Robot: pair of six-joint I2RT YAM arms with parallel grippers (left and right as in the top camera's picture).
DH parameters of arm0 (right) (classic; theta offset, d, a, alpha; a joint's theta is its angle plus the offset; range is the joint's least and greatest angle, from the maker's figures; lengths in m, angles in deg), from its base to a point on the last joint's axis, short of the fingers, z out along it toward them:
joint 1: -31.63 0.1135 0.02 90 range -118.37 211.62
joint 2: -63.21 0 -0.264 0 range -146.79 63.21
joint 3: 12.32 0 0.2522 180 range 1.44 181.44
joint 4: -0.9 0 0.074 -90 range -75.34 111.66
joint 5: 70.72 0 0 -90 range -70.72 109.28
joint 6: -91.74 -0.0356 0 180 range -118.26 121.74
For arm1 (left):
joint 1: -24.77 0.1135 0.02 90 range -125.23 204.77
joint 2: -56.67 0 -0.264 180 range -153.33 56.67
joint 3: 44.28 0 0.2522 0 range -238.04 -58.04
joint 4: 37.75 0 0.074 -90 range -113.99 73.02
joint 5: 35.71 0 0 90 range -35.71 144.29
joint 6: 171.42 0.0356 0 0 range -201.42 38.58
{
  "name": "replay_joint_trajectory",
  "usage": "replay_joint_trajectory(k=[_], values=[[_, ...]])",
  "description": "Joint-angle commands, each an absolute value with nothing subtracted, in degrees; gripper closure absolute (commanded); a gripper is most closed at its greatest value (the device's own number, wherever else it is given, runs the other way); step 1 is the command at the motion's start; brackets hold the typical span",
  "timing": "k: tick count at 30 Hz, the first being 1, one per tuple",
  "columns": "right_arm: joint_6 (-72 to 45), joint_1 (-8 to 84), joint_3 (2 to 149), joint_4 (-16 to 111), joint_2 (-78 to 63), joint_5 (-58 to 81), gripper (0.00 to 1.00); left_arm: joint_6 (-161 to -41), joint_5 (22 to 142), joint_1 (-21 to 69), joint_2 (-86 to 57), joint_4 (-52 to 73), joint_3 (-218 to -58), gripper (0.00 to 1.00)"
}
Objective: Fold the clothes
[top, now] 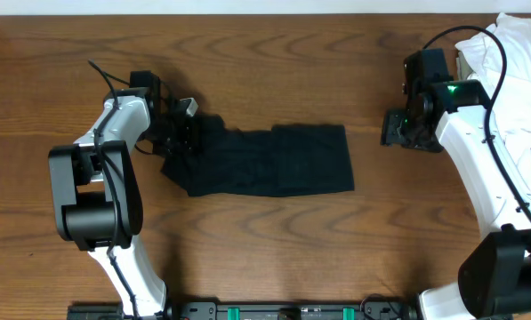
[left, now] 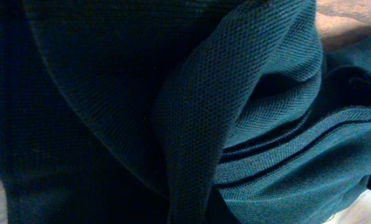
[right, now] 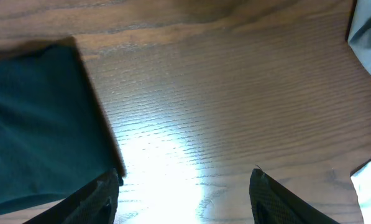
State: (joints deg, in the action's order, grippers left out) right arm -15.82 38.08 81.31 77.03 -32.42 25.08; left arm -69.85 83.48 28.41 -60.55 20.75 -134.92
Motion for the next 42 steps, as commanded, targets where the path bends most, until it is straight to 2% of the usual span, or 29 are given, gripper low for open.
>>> replay_joint_trajectory(k=[1, 7, 18, 23, 31, 42], values=[[-16.67, 37.91, 81.29, 77.31, -32.42, 25.02, 0.34, -69.94, 80.42, 27.97, -62.67, 23.26, -133.93, 0.94], [-16.67, 37.91, 81.29, 77.51, -32.42, 24.99, 0.34, -72.17, 75.66, 29.0, -56.31, 29.88, -139.57, 0.94], [-16.72, 37.91, 81.29, 78.58, -32.42, 24.99, 0.34, -76.41, 54.11, 32.19, -42.0, 31.39, -141.23, 0.94], [-16.72, 37.91, 81.29, 79.0, -32.42, 24.99, 0.34, -78.74, 55.07, 32.73, -38.98, 31.5, -141.45, 0.94], [-17.13, 37.91, 81.29, 80.04, -32.42, 23.25, 0.35, -79.27, 56.8, 22.88, -38.15, 31.15, -141.43, 0.94], [-17.11, 38.0, 81.29, 82.6, -32.42, 23.27, 0.35, -86.31, 56.16, 7.95, -40.18, 25.29, -141.41, 0.93]])
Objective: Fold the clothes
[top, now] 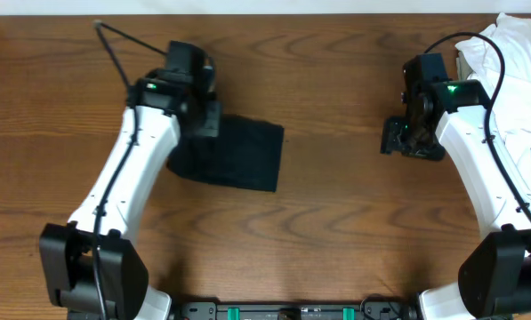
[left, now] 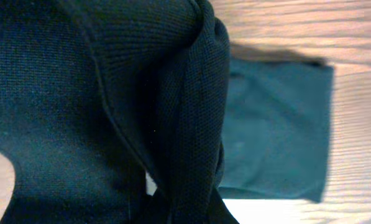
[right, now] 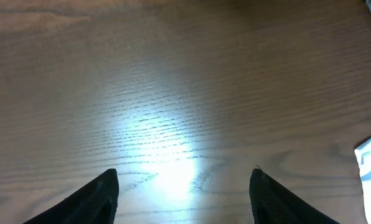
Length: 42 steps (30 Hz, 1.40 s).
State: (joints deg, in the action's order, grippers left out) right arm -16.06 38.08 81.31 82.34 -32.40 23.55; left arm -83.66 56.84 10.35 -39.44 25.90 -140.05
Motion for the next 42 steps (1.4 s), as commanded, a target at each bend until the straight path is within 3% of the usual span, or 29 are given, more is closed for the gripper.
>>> replay_joint_trajectory(k=[1, 14, 16, 18, 19, 24, 32, 38, 42], values=[[-17.11, 38.04, 81.29, 82.71, -32.42, 23.27, 0.35, -86.39, 56.16, 6.99, -40.93, 24.9, -141.41, 0.94], [-17.09, 39.2, 81.29, 83.19, -32.42, 23.29, 0.34, -91.68, 56.49, -1.21, -44.82, 20.57, -141.41, 0.9], [-17.07, 39.2, 81.29, 83.19, -32.42, 23.31, 0.34, -94.15, 59.81, -3.02, -44.82, 20.18, -141.41, 0.83], [-17.07, 39.2, 81.29, 83.19, -32.42, 23.33, 0.34, -94.61, 65.19, -5.23, -44.82, 19.67, -141.41, 0.56], [-17.07, 39.2, 81.29, 83.19, -32.42, 23.36, 0.33, -94.22, 65.6, -6.46, -44.82, 19.63, -141.41, 0.5], [-17.09, 39.2, 81.29, 83.08, -32.42, 23.29, 0.33, -88.89, 59.55, -8.4, -44.1, 21.77, -141.43, 0.43], [-10.97, 39.24, 81.29, 80.46, -32.42, 12.8, 0.33, -88.99, 50.11, -1.43, -37.93, 24.99, -141.43, 0.43], [1.84, 42.41, 81.29, 70.16, -32.53, -18.39, 0.34, -88.97, 53.3, 8.6, -37.71, 21.29, -141.37, 0.43], [-1.42, 47.37, 81.29, 62.12, -33.23, -19.94, 0.29, -88.93, 59.46, 13.3, -40.95, 17.99, -141.04, 0.43]])
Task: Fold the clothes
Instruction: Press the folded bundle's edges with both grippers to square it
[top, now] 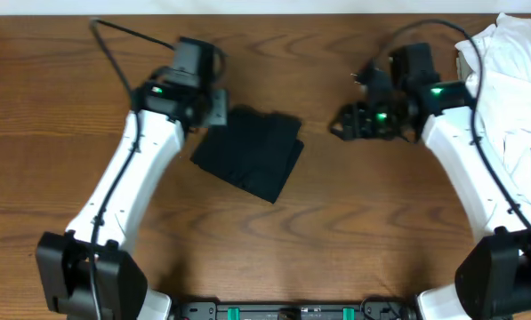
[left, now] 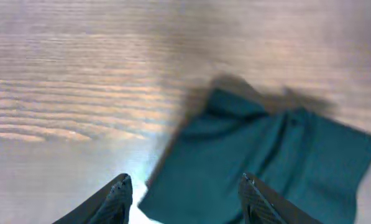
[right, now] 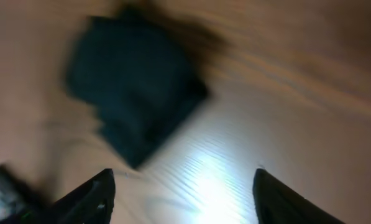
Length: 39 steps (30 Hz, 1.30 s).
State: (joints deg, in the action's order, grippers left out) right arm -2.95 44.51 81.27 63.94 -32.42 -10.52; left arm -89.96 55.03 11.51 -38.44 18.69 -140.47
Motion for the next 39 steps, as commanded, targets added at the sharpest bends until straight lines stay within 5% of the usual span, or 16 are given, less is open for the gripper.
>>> replay_joint_trajectory(k=[1, 8, 19, 24, 31, 39], values=[[-2.4, 48.99, 81.29, 60.2, -33.71, -19.94, 0.29, -88.93, 60.97, 14.27, -42.28, 17.55, -141.04, 0.43], [-11.67, 56.05, 81.29, 56.4, -39.81, -7.59, 0.28, -87.27, 63.13, 15.58, -48.95, 16.59, -141.04, 0.43], [-14.11, 58.17, 81.29, 55.85, -50.37, -7.53, 0.34, -86.13, 63.18, 15.53, -54.81, 15.02, -140.97, 0.39], [-14.11, 58.17, 81.29, 55.98, -50.47, -7.77, 0.53, -86.15, 65.34, 15.53, -57.71, 14.84, -140.73, 0.35], [-14.14, 58.45, 81.27, 56.92, -50.5, -8.45, 0.99, -86.18, 65.45, 15.53, -59.18, 14.93, -140.51, 0.32], [-19.69, 57.65, 81.25, 67.21, -50.5, 8.86, 0.99, -86.18, 65.45, 15.53, -59.18, 15.83, -140.27, 0.3]])
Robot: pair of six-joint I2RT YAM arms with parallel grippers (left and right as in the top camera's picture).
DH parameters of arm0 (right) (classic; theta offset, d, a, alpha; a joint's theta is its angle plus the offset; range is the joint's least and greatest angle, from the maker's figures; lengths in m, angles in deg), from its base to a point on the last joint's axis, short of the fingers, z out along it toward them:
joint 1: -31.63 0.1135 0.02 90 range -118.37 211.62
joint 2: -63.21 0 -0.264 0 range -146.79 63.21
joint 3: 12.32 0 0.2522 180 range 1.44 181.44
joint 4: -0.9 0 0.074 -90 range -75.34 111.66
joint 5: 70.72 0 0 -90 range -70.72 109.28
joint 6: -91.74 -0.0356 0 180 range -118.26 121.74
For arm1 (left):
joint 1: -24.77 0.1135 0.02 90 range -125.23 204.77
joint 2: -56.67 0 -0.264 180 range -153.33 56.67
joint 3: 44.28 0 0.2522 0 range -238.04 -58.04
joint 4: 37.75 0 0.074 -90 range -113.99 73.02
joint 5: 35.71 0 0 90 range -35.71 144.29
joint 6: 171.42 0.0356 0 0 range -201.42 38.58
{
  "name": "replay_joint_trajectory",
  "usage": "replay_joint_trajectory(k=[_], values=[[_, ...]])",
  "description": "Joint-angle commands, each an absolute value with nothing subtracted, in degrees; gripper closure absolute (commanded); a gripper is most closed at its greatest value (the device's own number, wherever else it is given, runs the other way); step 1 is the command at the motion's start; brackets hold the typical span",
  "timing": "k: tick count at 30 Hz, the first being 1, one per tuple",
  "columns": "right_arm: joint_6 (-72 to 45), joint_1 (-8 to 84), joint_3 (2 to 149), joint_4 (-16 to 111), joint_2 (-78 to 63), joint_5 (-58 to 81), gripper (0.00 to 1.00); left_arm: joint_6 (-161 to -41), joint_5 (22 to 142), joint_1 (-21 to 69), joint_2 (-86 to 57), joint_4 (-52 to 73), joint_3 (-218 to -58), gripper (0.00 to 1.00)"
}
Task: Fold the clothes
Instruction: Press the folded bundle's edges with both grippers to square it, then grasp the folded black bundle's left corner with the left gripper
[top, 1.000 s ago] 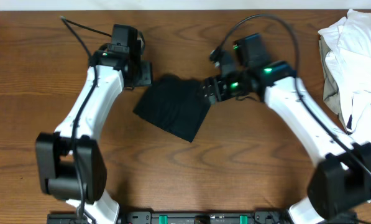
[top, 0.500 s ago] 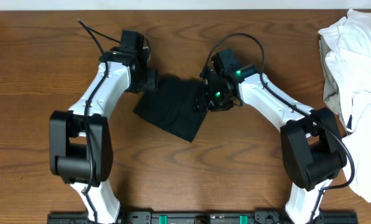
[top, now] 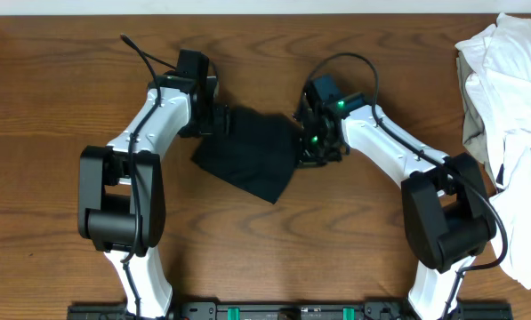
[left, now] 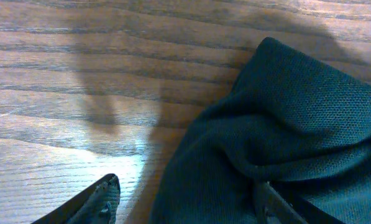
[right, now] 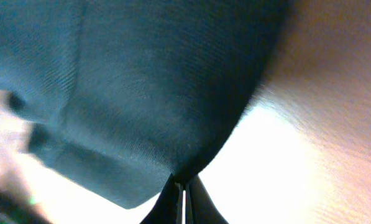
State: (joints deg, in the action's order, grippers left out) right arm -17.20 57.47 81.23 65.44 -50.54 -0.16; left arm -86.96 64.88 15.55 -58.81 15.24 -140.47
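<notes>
A dark teal garment (top: 247, 153), folded into a compact, tilted square, lies at the table's centre left. My left gripper (top: 219, 120) stands open at its upper-left corner. In the left wrist view, bunched cloth (left: 284, 124) fills the space between and ahead of the spread fingers (left: 107, 196). My right gripper (top: 305, 142) is at the garment's right edge. In the right wrist view its fingertips (right: 184, 185) are pinched together on the cloth's edge (right: 148, 93).
A heap of white clothes (top: 507, 98) lies at the far right edge of the wooden table (top: 87, 53). The left arm's cable (top: 145, 55) loops above the left arm, and the right arm's cable (top: 345, 62) loops above the right arm.
My right gripper was open to the right of the garment and is now shut on its right edge. My left gripper has come down closer to the upper-left corner, still open.
The garment first lay as a long strip, with my left gripper on its left end. Then that end was over the right part and the strip was half as long. Later the left gripper was open, the cloth lay compact, and the right arm was nearer. Now the right gripper grips the right edge.
</notes>
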Motion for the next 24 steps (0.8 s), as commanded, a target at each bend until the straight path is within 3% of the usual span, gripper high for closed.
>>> replay_joint_trajectory(k=[1, 6, 7, 9, 10, 16, 18, 21, 24], values=[[-19.69, 57.54, 81.25, 68.04, -50.5, 10.09, 0.99, -86.18, 65.45, 15.53, -59.18, 15.91, -140.25, 0.3], [-19.67, 57.65, 81.25, 68.64, -50.5, 11.14, 0.93, -86.18, 65.47, 15.53, -59.18, 17.01, -140.21, 0.3], [-19.67, 57.76, 81.25, 68.5, -50.5, 11.14, 0.87, -86.18, 65.47, 15.53, -59.18, 17.18, -140.19, 0.3], [-19.64, 57.95, 81.25, 68.24, -50.5, 11.12, 0.6, -86.18, 65.47, 15.53, -59.18, 17.44, -140.12, 0.3], [-19.64, 57.97, 81.25, 68.24, -50.5, 11.12, 0.54, -86.18, 65.47, 15.53, -59.18, 17.79, -140.12, 0.3], [-18.79, 56.66, 81.25, 70.97, -50.32, 13.76, 0.51, -86.18, 65.41, 15.53, -59.18, 23.02, -140.1, 0.37], [-18.84, 55.39, 81.25, 72.79, -50.23, 15.57, 0.51, -86.18, 65.41, 15.53, -59.18, 25.75, -139.97, 0.42], [-18.81, 52.57, 81.25, 75.17, -50.06, 16.6, 0.51, -89.63, 63.22, 15.6, -59.18, 31.15, -139.29, 0.63], [-18.77, 49.69, 81.25, 77.16, -50.06, 17.48, 0.5, -99.92, 57.56, 15.6, -59.18, 38.45, -137.8, 0.66]])
